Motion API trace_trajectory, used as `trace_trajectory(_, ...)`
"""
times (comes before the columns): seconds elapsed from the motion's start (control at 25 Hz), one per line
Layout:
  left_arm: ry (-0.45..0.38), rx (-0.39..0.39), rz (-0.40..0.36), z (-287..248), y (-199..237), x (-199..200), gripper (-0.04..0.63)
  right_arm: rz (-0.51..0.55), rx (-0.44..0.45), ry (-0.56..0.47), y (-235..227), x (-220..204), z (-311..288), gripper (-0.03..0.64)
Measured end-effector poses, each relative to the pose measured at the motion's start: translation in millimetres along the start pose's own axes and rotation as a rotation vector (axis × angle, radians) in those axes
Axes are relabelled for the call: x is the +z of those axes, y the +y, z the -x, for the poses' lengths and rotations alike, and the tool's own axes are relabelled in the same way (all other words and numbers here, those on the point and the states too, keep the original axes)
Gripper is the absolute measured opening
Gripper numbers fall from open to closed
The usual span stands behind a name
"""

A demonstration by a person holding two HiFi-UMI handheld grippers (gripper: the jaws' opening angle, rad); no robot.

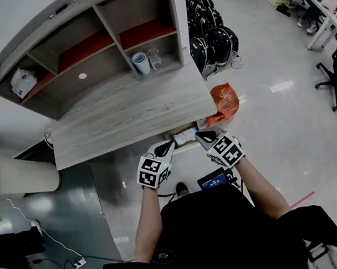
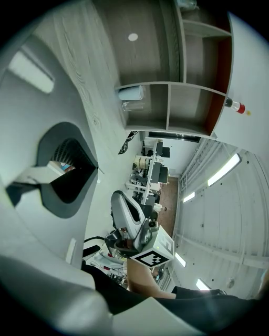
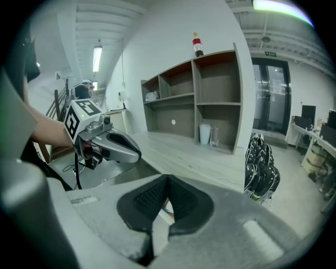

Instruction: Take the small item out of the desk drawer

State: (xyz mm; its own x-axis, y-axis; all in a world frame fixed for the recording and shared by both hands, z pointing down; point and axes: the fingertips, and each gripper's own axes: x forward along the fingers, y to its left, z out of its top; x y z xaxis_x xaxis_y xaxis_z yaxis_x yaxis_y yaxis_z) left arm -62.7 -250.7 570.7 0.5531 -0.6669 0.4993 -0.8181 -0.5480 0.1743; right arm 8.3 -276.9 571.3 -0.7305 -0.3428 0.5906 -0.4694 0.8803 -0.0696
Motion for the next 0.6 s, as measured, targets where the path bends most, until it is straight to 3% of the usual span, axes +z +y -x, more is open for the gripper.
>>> trace_trajectory(0.6,0.04,0.066,0.042,-25.5,-22.2,-2.9,0.0,-0.027,0.077,0.018,-27.4,-31.7,15.7,0.0)
